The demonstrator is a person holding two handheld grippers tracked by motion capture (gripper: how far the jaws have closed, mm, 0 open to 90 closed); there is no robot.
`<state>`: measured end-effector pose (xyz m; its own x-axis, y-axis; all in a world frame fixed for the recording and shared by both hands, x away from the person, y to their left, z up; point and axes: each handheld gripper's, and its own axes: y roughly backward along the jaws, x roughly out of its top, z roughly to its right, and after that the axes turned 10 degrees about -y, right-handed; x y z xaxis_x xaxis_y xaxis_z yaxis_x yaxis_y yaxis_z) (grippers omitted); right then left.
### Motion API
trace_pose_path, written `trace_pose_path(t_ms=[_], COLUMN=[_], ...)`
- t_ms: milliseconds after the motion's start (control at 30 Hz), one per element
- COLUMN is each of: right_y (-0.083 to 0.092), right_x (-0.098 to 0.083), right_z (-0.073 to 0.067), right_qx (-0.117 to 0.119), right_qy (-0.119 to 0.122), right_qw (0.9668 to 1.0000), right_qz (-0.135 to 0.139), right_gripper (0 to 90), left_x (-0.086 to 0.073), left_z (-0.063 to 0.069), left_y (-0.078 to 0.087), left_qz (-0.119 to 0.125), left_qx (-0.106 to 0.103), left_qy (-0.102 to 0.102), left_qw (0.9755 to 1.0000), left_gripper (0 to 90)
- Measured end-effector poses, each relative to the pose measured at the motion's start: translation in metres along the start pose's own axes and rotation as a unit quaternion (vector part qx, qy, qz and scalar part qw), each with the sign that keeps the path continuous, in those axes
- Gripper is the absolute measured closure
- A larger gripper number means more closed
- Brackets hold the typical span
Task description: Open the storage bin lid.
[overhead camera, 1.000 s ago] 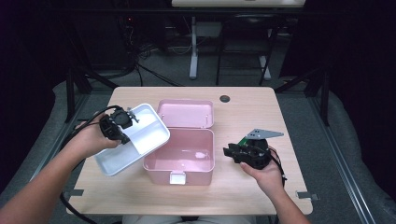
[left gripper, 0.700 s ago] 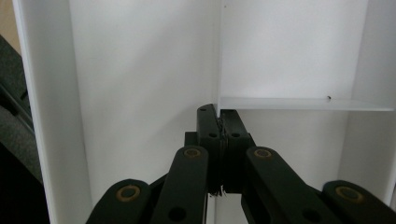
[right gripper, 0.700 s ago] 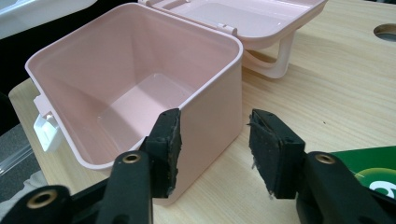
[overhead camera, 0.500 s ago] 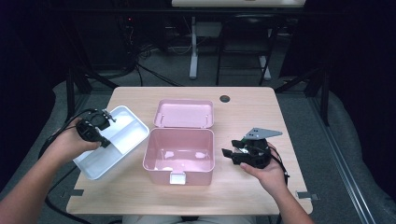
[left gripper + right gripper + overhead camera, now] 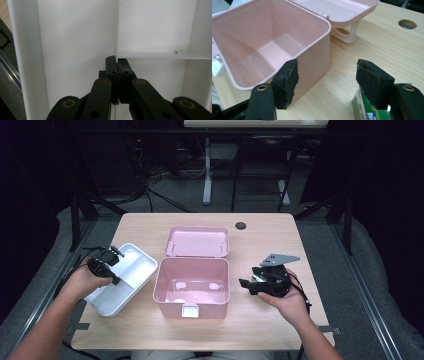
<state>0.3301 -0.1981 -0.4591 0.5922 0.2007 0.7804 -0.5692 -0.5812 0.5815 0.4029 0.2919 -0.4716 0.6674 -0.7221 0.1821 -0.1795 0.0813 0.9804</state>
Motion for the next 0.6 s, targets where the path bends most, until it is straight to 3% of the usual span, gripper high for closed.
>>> trace_pose_path(t_ms=[300,600], right_y=[-0.005,-0.013], right_x=[0.004,0.014], right_z=[0.005,0.012], right_qx=[-0.023,-0.053], right_qy=[0.03,0.054], right_qw=[0.998,0.9904], right_qz=[-0.052,-0.115], right_gripper=[26.2,23.1], left_x=[-0.002,-0.006], left_z=[0.001,0.001], left_y=[-0.047,-0.069], left_qz=[-0.013,-0.03], left_qx=[-0.02,-0.026], left_qy=[0.019,0.028], left_qw=[0.9995,0.9988], left_gripper=[89.4,89.4])
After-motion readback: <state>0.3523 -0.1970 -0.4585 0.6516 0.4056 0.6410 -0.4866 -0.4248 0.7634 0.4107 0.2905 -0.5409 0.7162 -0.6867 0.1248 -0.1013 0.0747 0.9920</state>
